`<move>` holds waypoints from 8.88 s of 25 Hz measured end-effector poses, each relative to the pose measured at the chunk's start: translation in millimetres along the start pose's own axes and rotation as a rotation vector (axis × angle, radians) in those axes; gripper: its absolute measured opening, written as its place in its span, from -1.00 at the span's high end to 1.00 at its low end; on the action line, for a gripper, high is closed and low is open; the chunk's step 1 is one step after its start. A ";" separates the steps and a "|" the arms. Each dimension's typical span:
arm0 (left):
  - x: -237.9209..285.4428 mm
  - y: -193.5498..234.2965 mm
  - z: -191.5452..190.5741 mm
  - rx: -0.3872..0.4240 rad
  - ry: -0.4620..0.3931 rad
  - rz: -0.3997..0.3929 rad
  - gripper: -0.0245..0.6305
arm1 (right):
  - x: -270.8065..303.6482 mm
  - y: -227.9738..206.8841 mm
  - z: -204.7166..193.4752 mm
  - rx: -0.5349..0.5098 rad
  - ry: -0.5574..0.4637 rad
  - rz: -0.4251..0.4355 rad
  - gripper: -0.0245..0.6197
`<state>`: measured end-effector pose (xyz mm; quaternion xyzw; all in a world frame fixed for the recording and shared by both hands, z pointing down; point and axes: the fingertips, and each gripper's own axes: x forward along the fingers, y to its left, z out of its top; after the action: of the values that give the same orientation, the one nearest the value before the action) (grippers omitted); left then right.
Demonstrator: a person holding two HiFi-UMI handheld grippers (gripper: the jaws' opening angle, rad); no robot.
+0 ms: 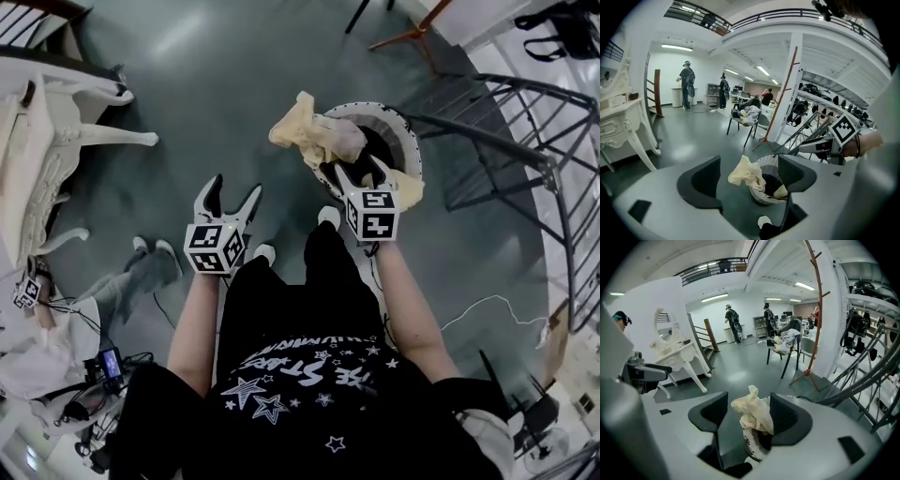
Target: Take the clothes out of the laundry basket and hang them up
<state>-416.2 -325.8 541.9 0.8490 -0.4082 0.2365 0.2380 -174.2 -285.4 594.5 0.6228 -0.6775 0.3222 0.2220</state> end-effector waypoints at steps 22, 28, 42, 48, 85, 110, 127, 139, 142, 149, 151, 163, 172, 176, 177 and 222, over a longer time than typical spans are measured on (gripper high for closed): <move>145.5 78.1 -83.6 -0.142 0.104 0.010 -0.26 | 235.5 31.4 -19.5 -0.343 0.232 0.024 0.24; 181.7 99.4 -109.6 -0.033 0.133 -0.011 -0.26 | 297.4 23.7 -32.9 -0.322 0.273 -0.001 0.30; 214.0 116.0 -148.9 -0.101 0.199 -0.020 -0.26 | 374.6 19.0 -42.6 -0.500 0.395 -0.033 0.34; 225.9 116.4 -155.9 -0.106 0.219 -0.024 -0.25 | 368.5 0.3 -40.5 -0.506 0.398 -0.133 0.84; 343.4 103.9 -251.8 -0.345 0.360 -0.044 -0.25 | 286.3 -66.4 40.7 -0.242 0.063 0.065 0.87; 302.0 91.0 -128.6 -0.057 0.302 -0.071 0.85 | 204.5 -96.1 77.6 -0.121 -0.004 -0.014 0.87; 194.8 -20.7 85.3 0.181 0.105 -0.329 0.86 | -41.9 -134.9 168.4 -0.036 -0.199 -0.329 0.87; 116.8 -132.4 230.1 0.392 -0.162 -0.418 0.86 | -259.7 -185.7 159.0 0.025 -0.453 -0.569 0.87; 97.0 -183.5 256.1 0.404 -0.232 -0.458 0.86 | -312.4 -199.1 149.6 0.039 -0.515 -0.605 0.87; 49.2 -303.0 311.4 0.424 -0.402 -0.529 0.86 | -430.9 -240.2 128.3 0.055 -0.669 -0.641 0.87; 36.3 -332.4 319.8 0.450 -0.446 -0.534 0.86 | -462.5 -251.4 117.6 0.053 -0.701 -0.664 0.87; -36.0 -503.8 304.9 0.531 -0.529 -0.646 0.86 | -622.7 -297.4 33.3 0.013 -0.812 -0.760 0.87; -68.2 -637.6 294.0 0.571 -0.608 -0.763 0.86 | -729.6 -339.5 -26.1 0.028 -0.861 -0.861 0.87; -63.4 -679.0 294.1 0.563 -0.613 -0.771 0.86 | -753.2 -358.6 -34.6 0.013 -0.853 -0.876 0.87; -60.8 -687.1 294.0 0.562 -0.609 -0.775 0.86 | -755.6 -364.3 -35.7 0.014 -0.846 -0.887 0.87; 287.9 -973.8 499.3 0.670 -0.594 -0.854 0.85 | -718.5 -836.7 146.8 0.029 -0.606 -1.178 0.88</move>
<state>631.6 -252.1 121.1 0.9956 0.0152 -0.0107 -0.0915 756.6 99.7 122.0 0.9552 -0.2516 -0.0334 0.1522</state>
